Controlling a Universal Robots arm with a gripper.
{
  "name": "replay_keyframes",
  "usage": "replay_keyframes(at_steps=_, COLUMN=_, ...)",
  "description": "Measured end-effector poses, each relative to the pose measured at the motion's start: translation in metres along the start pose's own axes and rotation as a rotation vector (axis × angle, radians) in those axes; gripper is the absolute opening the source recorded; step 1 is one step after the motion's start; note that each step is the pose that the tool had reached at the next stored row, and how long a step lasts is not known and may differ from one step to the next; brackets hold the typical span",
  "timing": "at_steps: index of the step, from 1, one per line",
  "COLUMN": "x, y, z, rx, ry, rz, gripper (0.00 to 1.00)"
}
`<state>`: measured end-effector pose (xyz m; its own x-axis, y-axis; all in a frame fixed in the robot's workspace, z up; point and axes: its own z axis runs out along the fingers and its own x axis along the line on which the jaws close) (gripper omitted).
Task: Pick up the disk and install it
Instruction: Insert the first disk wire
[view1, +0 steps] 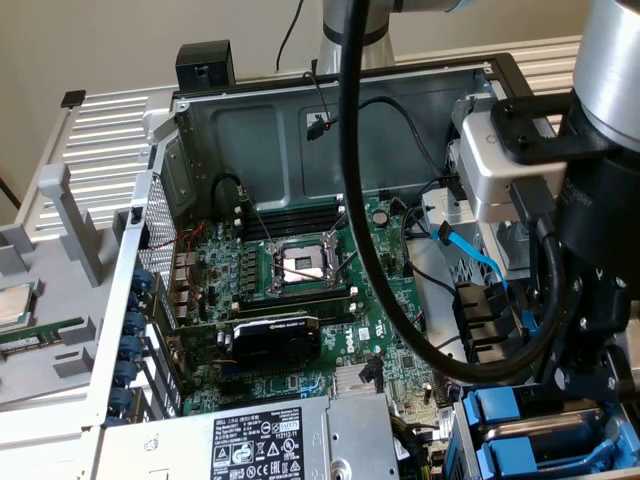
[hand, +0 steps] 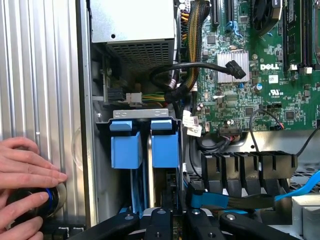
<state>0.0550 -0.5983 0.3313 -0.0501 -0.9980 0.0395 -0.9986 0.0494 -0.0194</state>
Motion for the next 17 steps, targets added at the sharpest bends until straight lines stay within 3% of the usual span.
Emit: replay_keyframes(at_steps=17, x=0.0001, y=0.0, z=-0.0005, rx=0.0009, ry=0.0002, rz=0.0, gripper=0.17)
